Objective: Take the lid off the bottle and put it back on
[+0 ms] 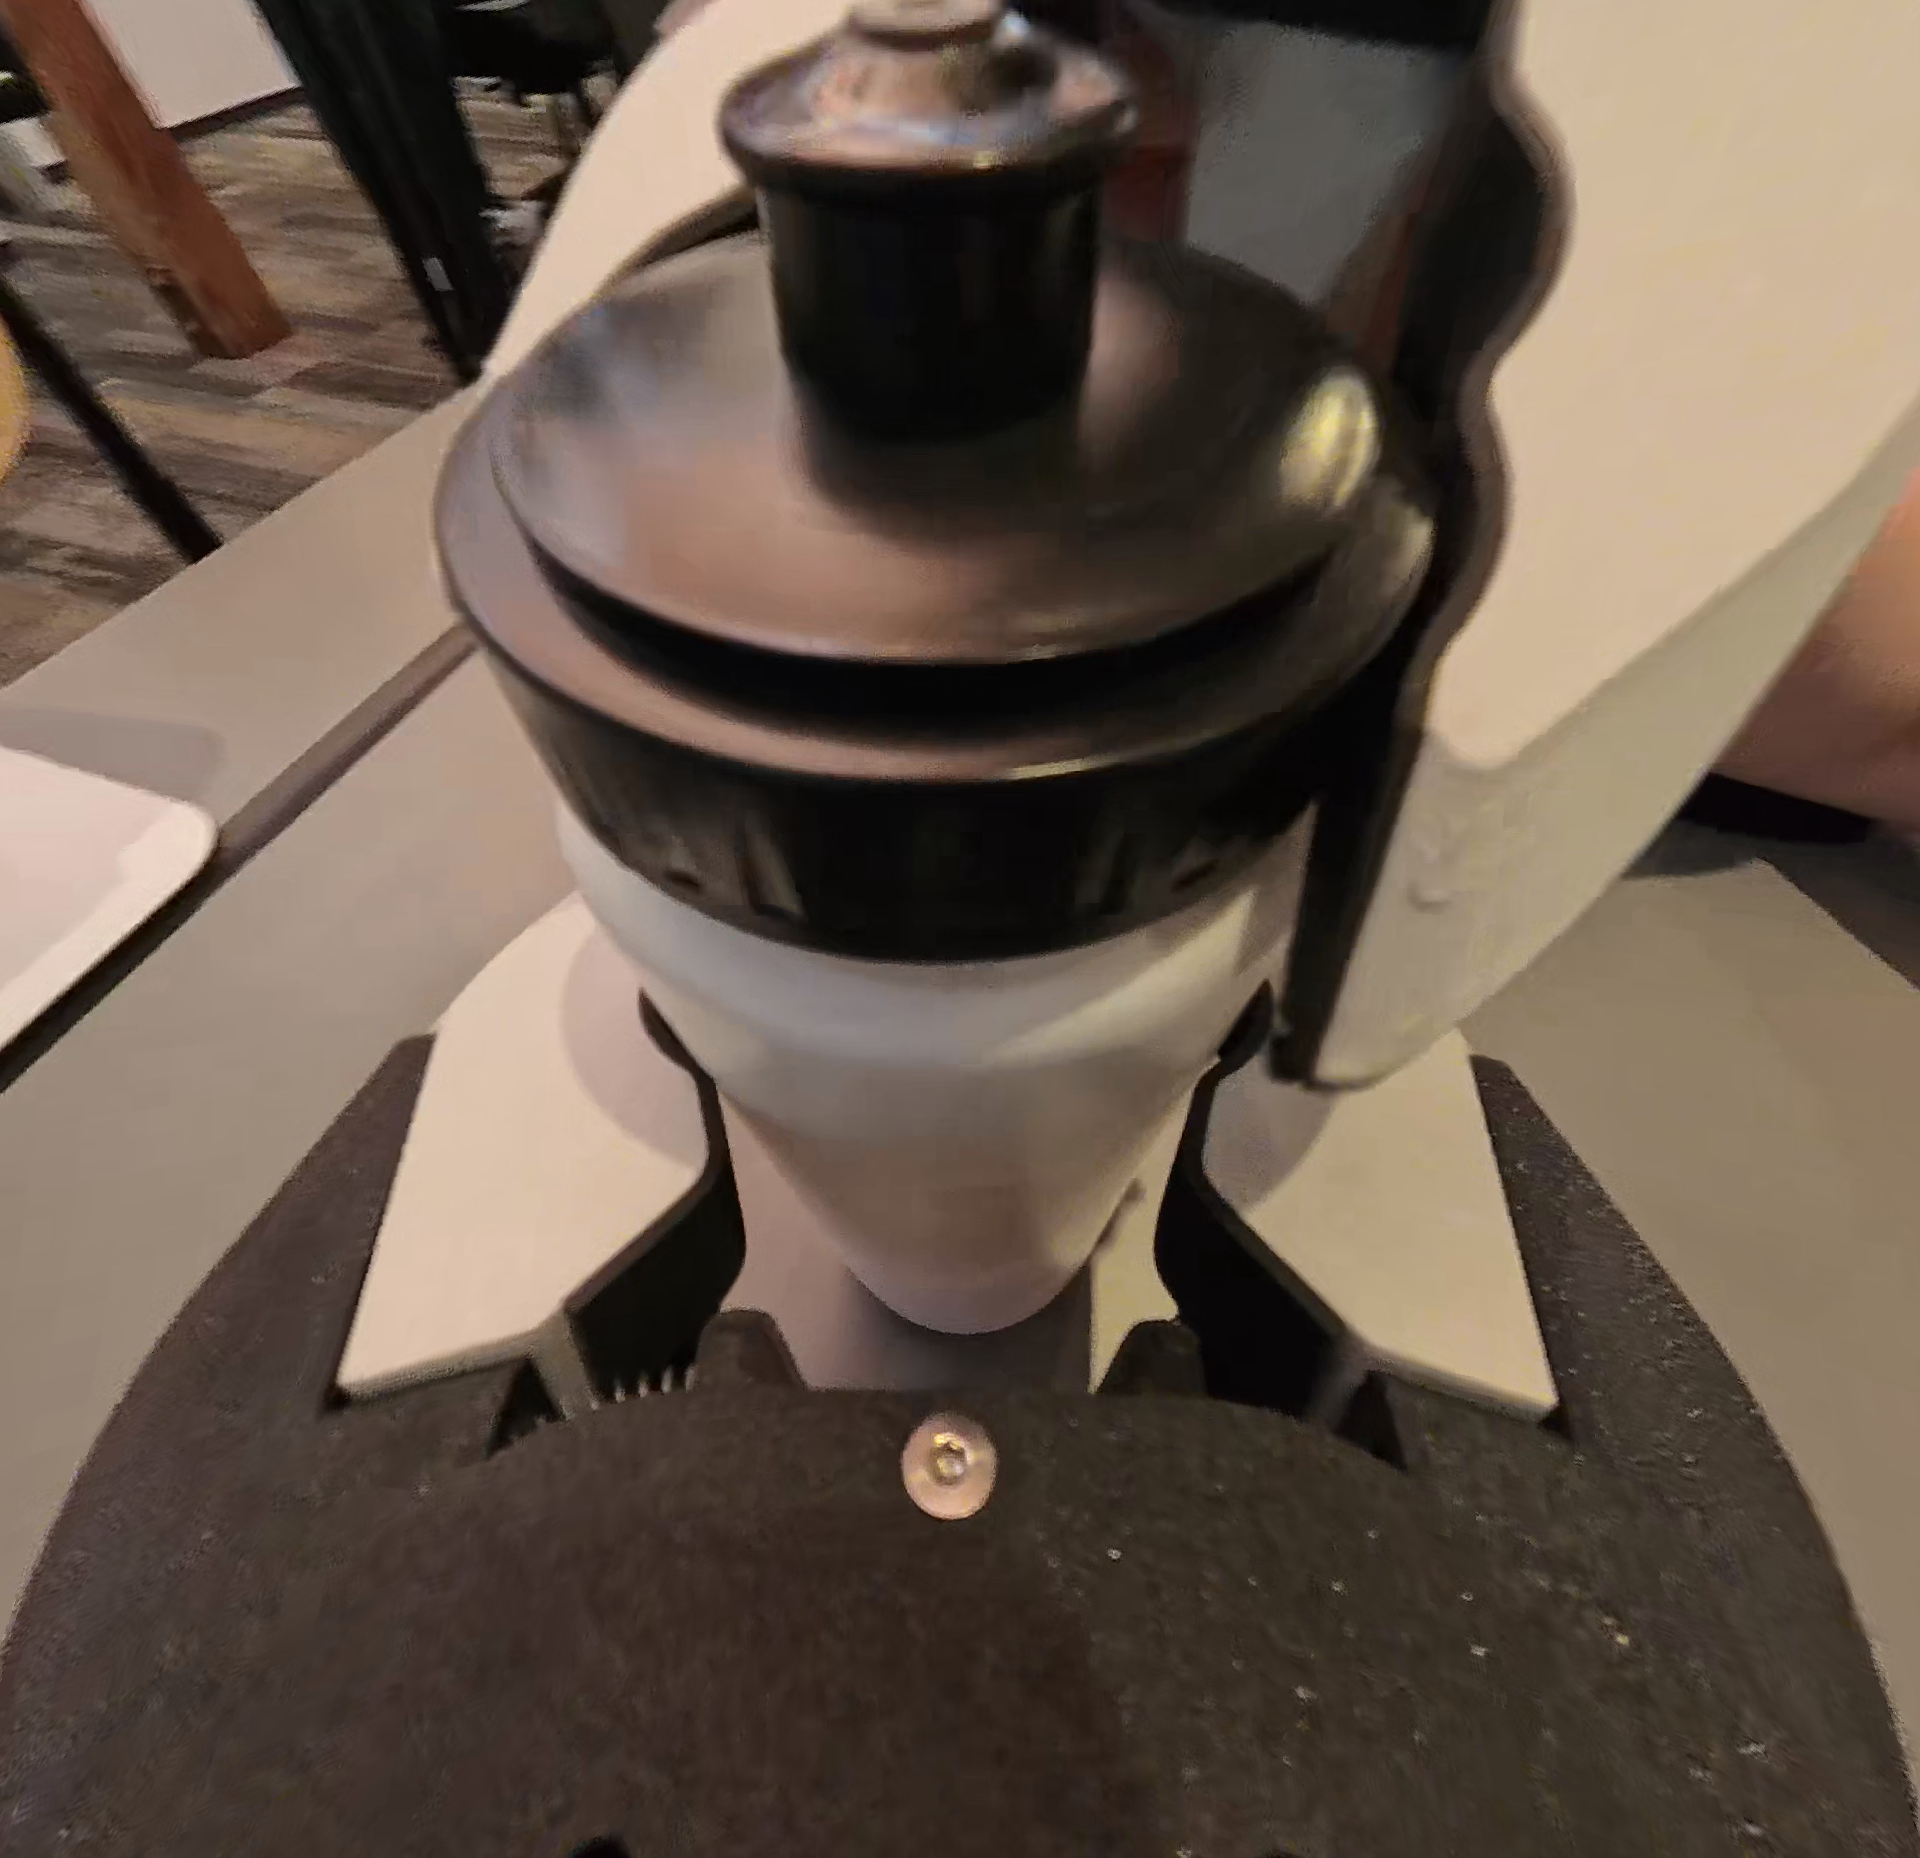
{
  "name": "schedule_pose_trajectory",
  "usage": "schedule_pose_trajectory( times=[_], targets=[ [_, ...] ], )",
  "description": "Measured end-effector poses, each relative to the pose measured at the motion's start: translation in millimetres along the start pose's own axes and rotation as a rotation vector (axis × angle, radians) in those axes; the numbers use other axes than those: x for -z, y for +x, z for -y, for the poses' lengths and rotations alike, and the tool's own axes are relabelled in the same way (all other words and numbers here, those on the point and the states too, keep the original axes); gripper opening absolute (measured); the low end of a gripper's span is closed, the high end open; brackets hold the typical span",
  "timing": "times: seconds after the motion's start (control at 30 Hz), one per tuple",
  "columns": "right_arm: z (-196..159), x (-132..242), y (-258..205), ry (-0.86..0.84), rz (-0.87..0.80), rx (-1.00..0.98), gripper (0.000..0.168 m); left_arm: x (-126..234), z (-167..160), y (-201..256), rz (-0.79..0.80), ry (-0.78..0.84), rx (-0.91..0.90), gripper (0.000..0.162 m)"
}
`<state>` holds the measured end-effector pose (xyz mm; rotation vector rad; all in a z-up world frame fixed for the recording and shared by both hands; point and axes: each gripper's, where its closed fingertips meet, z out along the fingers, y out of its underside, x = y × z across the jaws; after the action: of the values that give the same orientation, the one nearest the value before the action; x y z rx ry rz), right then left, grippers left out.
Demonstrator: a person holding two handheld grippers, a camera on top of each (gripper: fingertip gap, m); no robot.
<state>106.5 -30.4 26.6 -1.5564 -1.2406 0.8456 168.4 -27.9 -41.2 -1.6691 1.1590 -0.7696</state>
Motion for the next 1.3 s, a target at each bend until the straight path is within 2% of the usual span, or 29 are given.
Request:
schedule_pose_trajectory(
  times=[0.13, 0.2, 0.27, 0.33, 0.4, 0.47, 0.53, 0.6, 0.8, 0.9, 1.03, 1.1, 1.2, 1.3],
  targets=[
    [2, -7, 16, 0.024, -0.267, -0.085, 0.079, 3, -2, -20, 0.166, -0.010, 0.064, 0.100],
    [3, -8, 17, 0.031, -0.330, -0.082, 0.079, 4, -3, -22, 0.200, -0.020, 0.075, 0.101],
    [3, -7, 13, 0.006, -0.264, -0.053, 0.080, 5, -3, -20, 0.178, -0.033, 0.065, 0.101],
    [3, -5, 4, -0.013, -0.112, -0.002, 0.082, 4, -2, -9, 0.075, -0.021, 0.028, 0.101],
    [1, 0, -6, 0.004, 0.030, 0.023, 0.083, 2, -2, 4, -0.017, -0.019, 0.006, 0.100],
    [3, 2, -11, 0.053, 0.097, 0.042, 0.083, 1, -2, 11, -0.060, -0.014, -0.009, 0.100],
    [6, 0, -9, 0.074, 0.083, 0.035, 0.082, 1, -1, 13, -0.087, -0.004, 0.004, 0.100],
    [7, -4, -2, 0.076, 0.009, -0.010, 0.083, 2, -1, 4, -0.034, -0.002, 0.030, 0.100],
    [8, -8, 18, 0.102, -0.369, -0.058, 0.082, 4, -3, -20, 0.204, -0.036, 0.070, 0.100],
    [9, -8, 16, 0.090, -0.316, -0.034, 0.082, 5, -4, -21, 0.205, -0.045, 0.054, 0.100],
    [9, -5, 0, 0.091, -0.048, 0.040, 0.084, 4, -5, -3, 0.026, -0.035, 0.027, 0.100],
    [9, -2, -6, 0.110, 0.039, 0.030, 0.085, 3, -4, 4, -0.014, -0.029, -0.003, 0.100],
    [10, -4, -4, 0.109, 0.003, 0.005, 0.085, 2, -4, 2, -0.008, -0.025, 0.007, 0.100],
    [10, -9, 13, 0.104, -0.222, -0.043, 0.084, 2, -4, -12, 0.103, -0.029, 0.044, 0.099]
  ],
)
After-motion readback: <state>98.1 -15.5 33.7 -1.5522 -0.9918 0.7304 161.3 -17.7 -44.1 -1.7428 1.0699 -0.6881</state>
